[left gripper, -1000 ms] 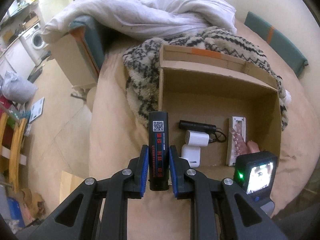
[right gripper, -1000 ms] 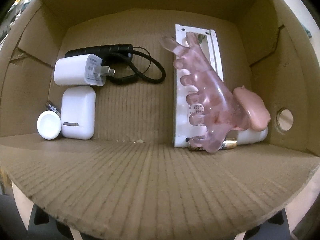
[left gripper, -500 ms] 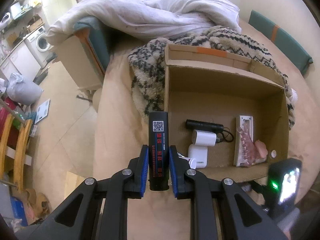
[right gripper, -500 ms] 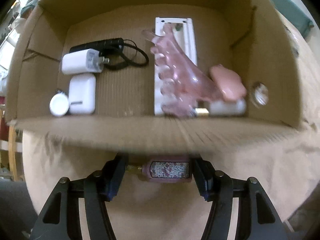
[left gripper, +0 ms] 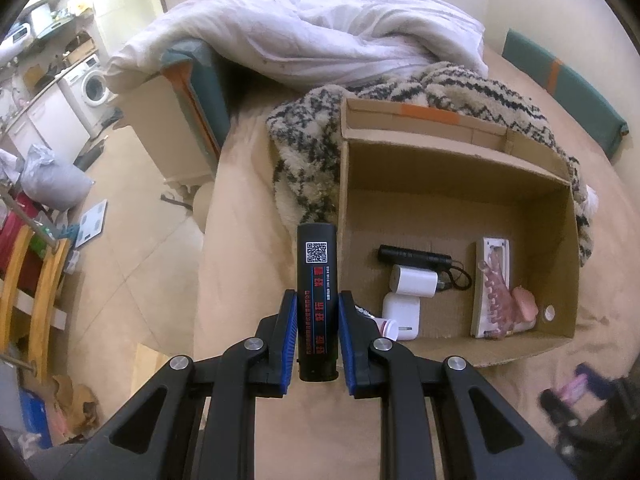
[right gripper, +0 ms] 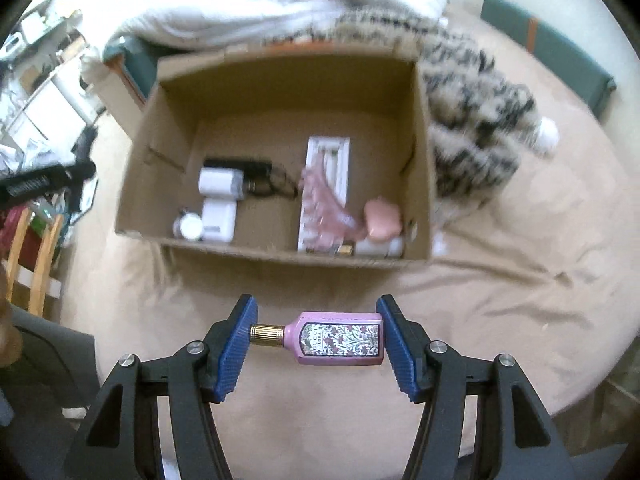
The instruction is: Organize rigid objects
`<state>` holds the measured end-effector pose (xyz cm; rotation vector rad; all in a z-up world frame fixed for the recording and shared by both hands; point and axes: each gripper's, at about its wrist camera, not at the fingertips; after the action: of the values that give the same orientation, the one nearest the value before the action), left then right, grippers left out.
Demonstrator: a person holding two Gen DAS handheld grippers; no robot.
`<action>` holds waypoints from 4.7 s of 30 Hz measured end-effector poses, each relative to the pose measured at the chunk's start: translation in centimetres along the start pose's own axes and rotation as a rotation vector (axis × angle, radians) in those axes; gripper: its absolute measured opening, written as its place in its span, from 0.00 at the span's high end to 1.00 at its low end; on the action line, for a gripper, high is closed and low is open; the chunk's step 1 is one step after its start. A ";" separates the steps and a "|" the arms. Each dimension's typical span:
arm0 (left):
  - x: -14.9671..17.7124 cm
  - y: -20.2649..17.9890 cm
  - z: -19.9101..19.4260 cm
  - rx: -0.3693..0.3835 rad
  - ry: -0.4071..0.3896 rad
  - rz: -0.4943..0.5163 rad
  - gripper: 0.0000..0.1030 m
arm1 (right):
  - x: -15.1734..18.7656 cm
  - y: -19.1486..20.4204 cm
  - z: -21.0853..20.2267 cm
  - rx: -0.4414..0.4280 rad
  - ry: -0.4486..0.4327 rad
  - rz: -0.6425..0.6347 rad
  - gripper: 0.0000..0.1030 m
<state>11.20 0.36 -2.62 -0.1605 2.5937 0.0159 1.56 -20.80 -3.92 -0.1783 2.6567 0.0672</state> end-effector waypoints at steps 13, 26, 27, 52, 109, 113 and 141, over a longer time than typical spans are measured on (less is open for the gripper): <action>-3.4 -0.6 -2.9 0.009 -0.138 -0.047 0.83 | -7.5 -3.4 -1.6 -0.034 -0.231 0.039 0.37; -4.7 -7.4 3.5 0.082 -0.023 0.037 0.83 | -11.1 -4.0 5.4 -0.124 -0.132 0.067 0.37; -4.5 -7.7 4.2 0.085 -0.012 0.039 0.83 | -11.0 -3.7 6.2 -0.130 -0.107 0.060 0.37; -1.1 -9.3 8.9 0.041 0.124 0.145 0.83 | -9.9 -2.6 10.7 -0.159 0.061 0.073 0.37; 4.5 1.0 -10.3 0.132 -0.378 -0.024 0.00 | -0.8 -2.4 -6.0 -0.052 -0.425 0.107 0.00; 4.6 0.6 -9.5 0.120 -0.353 -0.020 0.00 | -1.1 -2.2 -5.4 -0.059 -0.414 0.106 0.00; 4.9 0.3 -8.6 0.119 -0.317 -0.028 0.00 | -1.0 -2.1 -5.0 -0.043 -0.404 0.112 0.00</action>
<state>2.60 -0.28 2.25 -0.1392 2.2691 -0.1139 0.46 -23.17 0.96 -0.0247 2.2608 0.1773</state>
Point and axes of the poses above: each gripper's, at about its wrist camera, not at the fingertips, and z roughly the way its jaws point, y to its left, x to its underside, and after that the axes turned 8 degrees about -z, right-handed
